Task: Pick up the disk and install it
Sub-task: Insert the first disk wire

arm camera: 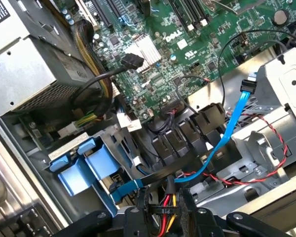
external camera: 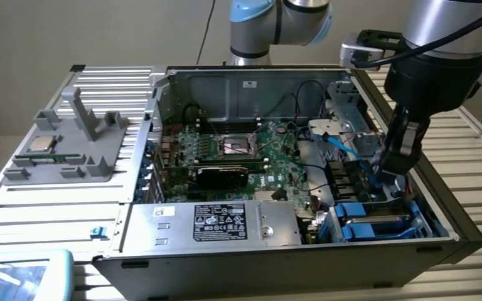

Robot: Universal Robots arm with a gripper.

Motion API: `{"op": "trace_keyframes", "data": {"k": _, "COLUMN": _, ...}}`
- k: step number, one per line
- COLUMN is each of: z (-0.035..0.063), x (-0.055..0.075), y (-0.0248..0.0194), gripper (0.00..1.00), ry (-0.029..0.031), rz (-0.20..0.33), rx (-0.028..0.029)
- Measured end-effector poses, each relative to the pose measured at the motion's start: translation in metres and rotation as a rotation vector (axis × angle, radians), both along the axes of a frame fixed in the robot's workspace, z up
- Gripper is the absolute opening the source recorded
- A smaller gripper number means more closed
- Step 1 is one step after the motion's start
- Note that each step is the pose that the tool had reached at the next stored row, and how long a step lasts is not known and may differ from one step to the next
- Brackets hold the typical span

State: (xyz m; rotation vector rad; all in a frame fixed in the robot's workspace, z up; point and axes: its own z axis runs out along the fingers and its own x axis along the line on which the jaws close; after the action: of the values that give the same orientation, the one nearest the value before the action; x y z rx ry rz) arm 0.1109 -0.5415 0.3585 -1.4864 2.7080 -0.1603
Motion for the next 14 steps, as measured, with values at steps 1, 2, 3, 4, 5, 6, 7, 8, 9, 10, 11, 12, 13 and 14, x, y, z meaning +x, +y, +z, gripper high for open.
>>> {"op": "trace_keyframes", "data": {"k": 1, "z": -0.0003, "x": -0.0006, "y": 0.0, "gripper": 0.35, "ry": -0.0045, "rz": 0.0, "rx": -0.0057}}
{"op": "trace_keyframes", "data": {"k": 2, "z": -0.0007, "x": -0.0009, "y": 0.0, "gripper": 0.35, "ry": -0.0071, "rz": 0.0, "rx": -0.0125}}
{"op": "trace_keyframes", "data": {"k": 3, "z": -0.0012, "x": -0.0011, "y": 0.0, "gripper": 0.35, "ry": -0.0089, "rz": 0.0, "rx": -0.0203}}
{"op": "trace_keyframes", "data": {"k": 4, "z": -0.0018, "x": -0.0013, "y": 0.0, "gripper": 0.35, "ry": -0.0097, "rz": 0.0, "rx": -0.027}}
{"op": "trace_keyframes", "data": {"k": 5, "z": -0.0026, "x": -0.0016, "y": 0.0, "gripper": 0.35, "ry": -0.0103, "rz": 0.0, "rx": -0.0331}}
{"op": "trace_keyframes", "data": {"k": 6, "z": -0.0032, "x": -0.0017, "y": 0.0001, "gripper": 0.35, "ry": -0.0106, "rz": 0.0, "rx": -0.0393}}
{"op": "trace_keyframes", "data": {"k": 7, "z": -0.0039, "x": -0.002, "y": 0.0001, "gripper": 0.35, "ry": -0.0111, "rz": 0.0, "rx": -0.0452}}
{"op": "trace_keyframes", "data": {"k": 8, "z": -0.0048, "x": -0.0021, "y": 0.0002, "gripper": 0.35, "ry": -0.0114, "rz": 0.0, "rx": -0.0505}}
{"op": "trace_keyframes", "data": {"k": 9, "z": -0.0058, "x": -0.0023, "y": 0.0003, "gripper": 0.35, "ry": -0.0117, "rz": 0.0, "rx": -0.0528}}
{"op": "trace_keyframes", "data": {"k": 10, "z": -0.0066, "x": -0.0023, "y": 0.0003, "gripper": 0.35, "ry": -0.0118, "rz": 0.0, "rx": -0.053}}
{"op": "trace_keyframes", "data": {"k": 11, "z": -0.0075, "x": -0.0023, "y": 0.0003, "gripper": 0.35, "ry": -0.0118, "rz": 0.0, "rx": -0.053}}
{"op": "trace_keyframes", "data": {"k": 12, "z": -0.0084, "x": -0.0023, "y": 0.0003, "gripper": 0.35, "ry": -0.0118, "rz": 0.0, "rx": -0.0529}}
{"op": "trace_keyframes", "data": {"k": 13, "z": -0.0089, "x": -0.0023, "y": 0.0003, "gripper": 0.35, "ry": -0.0118, "rz": 0.0, "rx": -0.0531}}
{"op": "trace_keyframes", "data": {"k": 14, "z": -0.009, "x": -0.0023, "y": 0.0003, "gripper": 0.35, "ry": -0.0118, "rz": 0.0, "rx": -0.0532}}
